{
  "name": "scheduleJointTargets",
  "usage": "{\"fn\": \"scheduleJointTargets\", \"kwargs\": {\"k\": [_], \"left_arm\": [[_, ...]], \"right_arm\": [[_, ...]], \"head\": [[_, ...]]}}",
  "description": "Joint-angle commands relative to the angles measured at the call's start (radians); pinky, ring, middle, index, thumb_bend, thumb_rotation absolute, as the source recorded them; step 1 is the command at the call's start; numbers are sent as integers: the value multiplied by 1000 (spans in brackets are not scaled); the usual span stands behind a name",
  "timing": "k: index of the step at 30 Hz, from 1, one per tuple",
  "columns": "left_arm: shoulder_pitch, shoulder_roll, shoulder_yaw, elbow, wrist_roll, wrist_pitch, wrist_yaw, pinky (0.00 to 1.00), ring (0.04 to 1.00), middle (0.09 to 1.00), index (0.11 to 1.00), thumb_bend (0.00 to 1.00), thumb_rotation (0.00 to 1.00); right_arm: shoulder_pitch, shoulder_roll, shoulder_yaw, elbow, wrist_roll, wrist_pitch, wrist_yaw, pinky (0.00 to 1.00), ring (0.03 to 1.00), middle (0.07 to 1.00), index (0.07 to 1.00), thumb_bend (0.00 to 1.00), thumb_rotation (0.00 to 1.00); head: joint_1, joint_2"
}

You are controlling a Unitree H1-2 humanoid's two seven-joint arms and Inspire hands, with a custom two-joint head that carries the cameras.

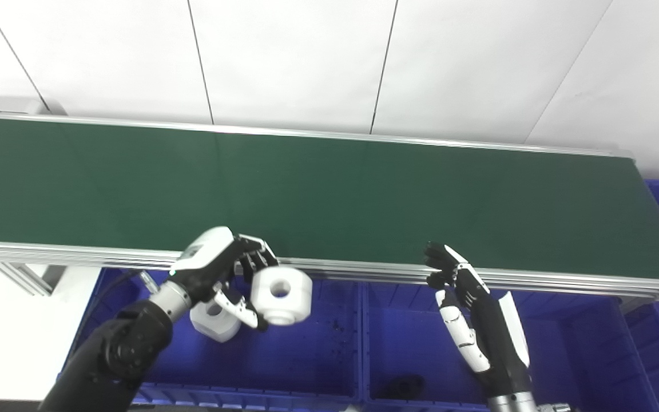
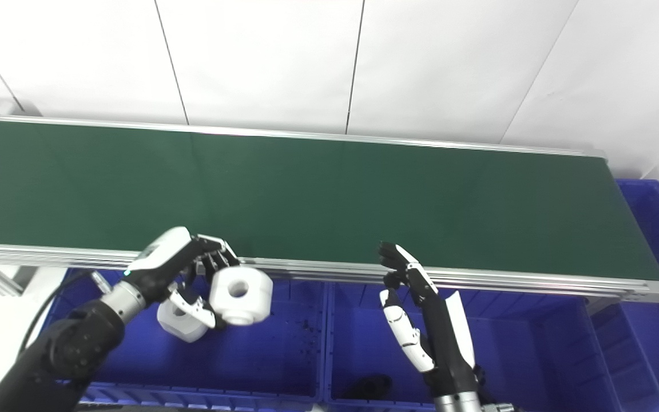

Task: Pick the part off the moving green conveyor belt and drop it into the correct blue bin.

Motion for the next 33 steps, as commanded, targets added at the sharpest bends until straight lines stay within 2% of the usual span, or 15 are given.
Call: {"fn": "scheduleJointTargets", "kwargs": {"k": [1, 2, 4, 5, 8, 11, 21, 25, 27, 29, 32, 33], "left_arm": [[-15, 36, 1, -29, -22, -63, 7, 188, 368, 462, 514, 498, 0], [-15, 54, -6, -34, -51, -89, -19, 471, 592, 636, 640, 617, 67], [-15, 77, -14, -42, -101, -118, -59, 673, 759, 780, 754, 700, 254], [-15, 80, -15, -42, -110, -121, -65, 707, 788, 806, 776, 715, 295], [-5, 95, -11, -69, -166, -119, -104, 734, 809, 829, 806, 727, 392], [3, 95, -4, -77, -193, -130, -107, 722, 799, 817, 800, 732, 415], [20, 88, 12, -107, -265, -147, -112, 719, 770, 774, 757, 718, 379], [41, 54, 21, -111, -417, -156, -133, 714, 750, 756, 728, 689, 328], [51, 32, 24, -92, -508, -169, -157, 712, 745, 761, 749, 652, 305], [58, 21, 25, -85, -542, -174, -170, 736, 769, 793, 790, 631, 373], [66, 5, 24, -83, -569, -182, -186, 743, 777, 805, 805, 625, 406], [71, -4, 21, -84, -586, -185, -192, 781, 826, 857, 851, 606, 485]], "right_arm": [[-1, 4, -3, -38, -4, -6, -2, 781, 831, 848, 854, 409, 901], [0, 4, -3, -40, -7, -4, -2, 780, 829, 846, 854, 406, 902], [2, 3, -4, -44, -8, 0, -1, 780, 829, 844, 855, 405, 915], [2, 4, -3, -45, -9, 1, 0, 780, 829, 844, 855, 404, 920], [1, 7, -1, -43, -10, -1, 0, 779, 830, 847, 854, 399, 923], [2, 9, 0, -42, -16, -4, -2, 777, 828, 847, 853, 397, 926], [2, 17, -2, -38, -10, 1, -1, 780, 829, 847, 853, 411, 922], [4, 17, 0, -38, -4, -4, 2, 784, 832, 849, 855, 397, 902], [5, 15, 3, -36, -2, -7, 5, 788, 837, 853, 857, 387, 900], [5, 15, 6, -37, -3, -7, 7, 793, 841, 856, 860, 388, 908], [7, 15, 10, -35, -11, -9, 8, 795, 842, 858, 860, 388, 910], [9, 16, 13, -34, -17, -11, 8, 795, 845, 863, 862, 391, 919]], "head": [[4, 1], [5, 2], [5, 3], [5, 3], [5, 7], [4, 8], [3, 11], [2, 12], [1, 13], [-6, 16], [-12, 17], [-11, 17]]}}
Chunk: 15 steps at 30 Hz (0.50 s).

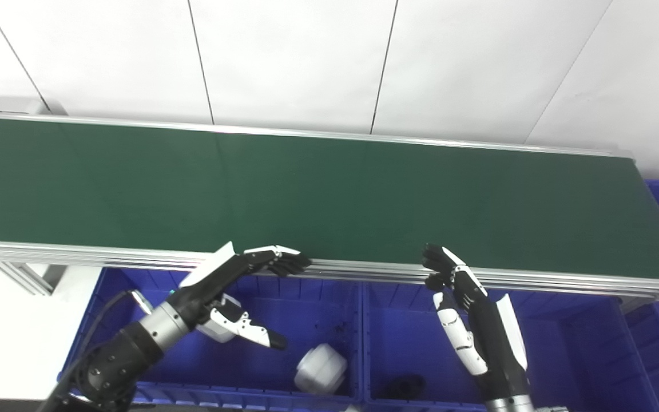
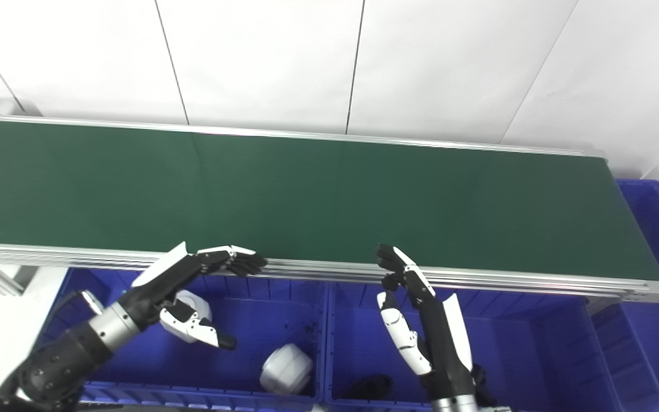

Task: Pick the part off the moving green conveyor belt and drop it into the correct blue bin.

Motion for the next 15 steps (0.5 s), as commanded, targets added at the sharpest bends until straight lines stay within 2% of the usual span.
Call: {"fn": "scheduleJointTargets", "kwargs": {"k": [1, 3, 7, 15], "left_arm": [[-5, -14, 1, -20, -53, -37, -13, 800, 852, 883, 874, 596, 527], [1, -27, -4, -25, -76, -26, -25, 842, 907, 941, 931, 583, 584], [5, -48, -7, -36, -75, -17, -30, 898, 960, 987, 973, 550, 683], [7, -63, 2, -51, -78, -4, -27, 916, 973, 991, 980, 483, 708]], "right_arm": [[1, 4, 7, -26, -6, -14, 1, 795, 846, 866, 863, 392, 924], [1, 5, 10, -26, -16, -11, 0, 790, 843, 864, 862, 399, 940], [0, 7, 14, -20, -16, -13, -2, 784, 838, 863, 860, 416, 935], [3, 7, 21, -25, -20, -8, 1, 790, 845, 866, 862, 417, 932]], "head": [[1, 1], [1, 1], [-5, 2], [-6, 5]]}}
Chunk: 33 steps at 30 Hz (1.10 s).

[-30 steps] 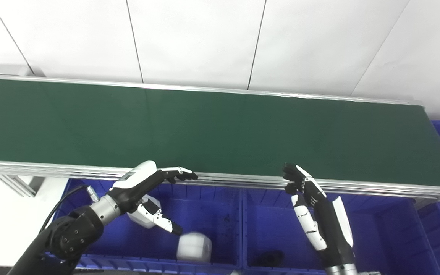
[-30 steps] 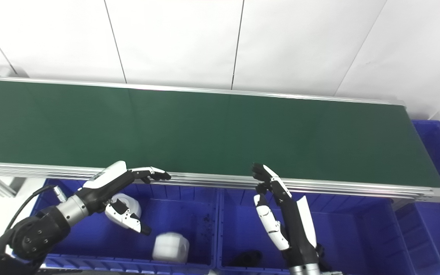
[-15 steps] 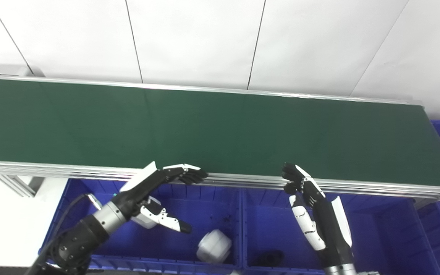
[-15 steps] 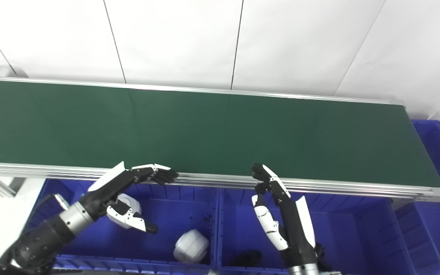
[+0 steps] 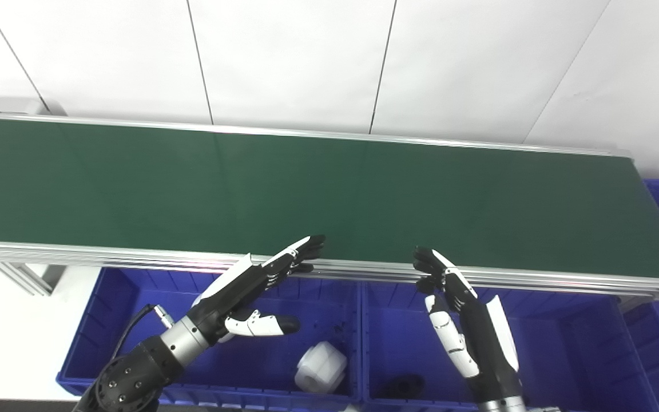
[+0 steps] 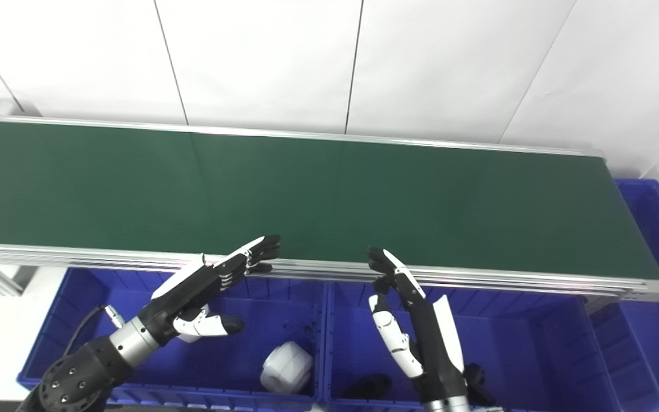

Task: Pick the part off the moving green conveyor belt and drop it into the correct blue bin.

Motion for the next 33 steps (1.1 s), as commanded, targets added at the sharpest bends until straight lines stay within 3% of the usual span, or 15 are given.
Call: {"fn": "scheduleJointTargets", "kwargs": {"k": [1, 11, 33], "left_arm": [[-11, 0, 14, -35, -16, 2, 6, 919, 975, 991, 980, 464, 703], [-20, 1, 35, -85, -22, 57, 1, 958, 983, 989, 979, 397, 659], [-8, 5, 45, -102, 0, 75, 10, 933, 965, 973, 962, 372, 614]], "right_arm": [[-1, 2, 4, -29, -6, -6, 2, 787, 845, 867, 863, 416, 941], [-4, 3, 2, -39, -7, 0, 5, 783, 841, 862, 861, 419, 930], [-2, 9, 4, -45, -25, 4, 2, 780, 840, 862, 864, 427, 959]], "head": [[1, 1], [2, 5], [-2, 14]]}}
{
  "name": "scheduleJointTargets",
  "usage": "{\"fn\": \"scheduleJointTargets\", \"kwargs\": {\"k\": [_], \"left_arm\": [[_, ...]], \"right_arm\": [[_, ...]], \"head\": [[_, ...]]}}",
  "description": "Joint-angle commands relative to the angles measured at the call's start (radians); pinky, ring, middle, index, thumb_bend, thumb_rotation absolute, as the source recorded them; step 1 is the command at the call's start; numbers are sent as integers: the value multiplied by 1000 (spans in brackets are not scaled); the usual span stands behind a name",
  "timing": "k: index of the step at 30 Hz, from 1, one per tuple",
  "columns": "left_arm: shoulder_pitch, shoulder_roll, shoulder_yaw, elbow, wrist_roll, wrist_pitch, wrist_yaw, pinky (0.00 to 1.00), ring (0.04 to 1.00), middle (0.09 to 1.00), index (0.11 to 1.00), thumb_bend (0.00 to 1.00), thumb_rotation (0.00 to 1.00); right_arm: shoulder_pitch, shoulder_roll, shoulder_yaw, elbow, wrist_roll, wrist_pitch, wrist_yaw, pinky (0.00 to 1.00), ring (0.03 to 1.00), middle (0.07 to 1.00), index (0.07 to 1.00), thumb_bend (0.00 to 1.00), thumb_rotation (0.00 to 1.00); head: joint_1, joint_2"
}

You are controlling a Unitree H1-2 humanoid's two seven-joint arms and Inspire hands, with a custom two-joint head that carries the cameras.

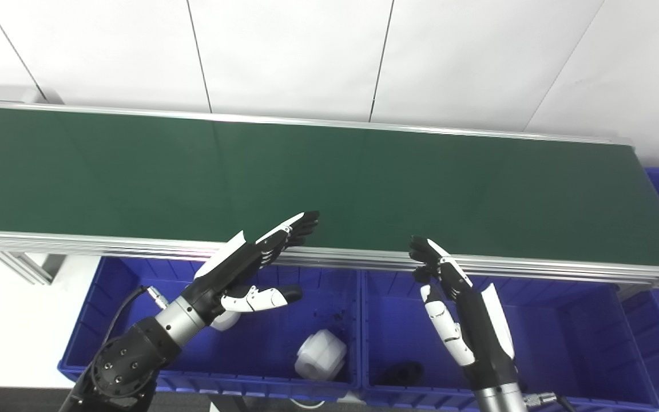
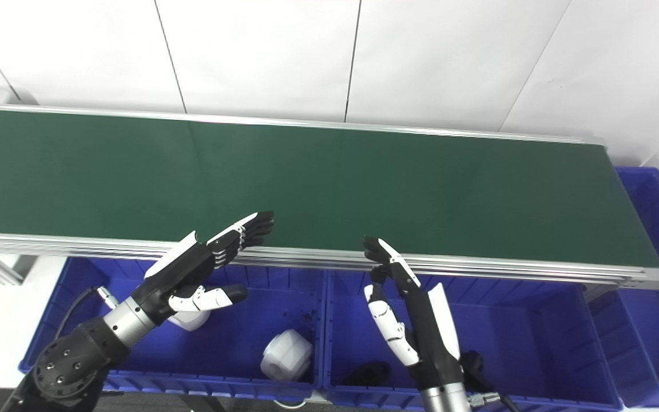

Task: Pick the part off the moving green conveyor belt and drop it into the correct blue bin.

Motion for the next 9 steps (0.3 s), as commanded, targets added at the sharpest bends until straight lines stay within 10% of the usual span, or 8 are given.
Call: {"fn": "scheduleJointTargets", "kwargs": {"k": [1, 9], "left_arm": [[-7, 8, 11, -40, -3, -4, 7, 932, 965, 972, 961, 373, 609], [-6, 12, 12, -55, -1, 5, 5, 935, 965, 972, 963, 365, 607]], "right_arm": [[-1, 7, -2, -42, 2, 3, -5, 781, 839, 861, 864, 429, 958], [2, 8, -1, -39, 12, -5, -5, 782, 841, 865, 865, 410, 953]], "head": [[1, 0], [1, 2]]}}
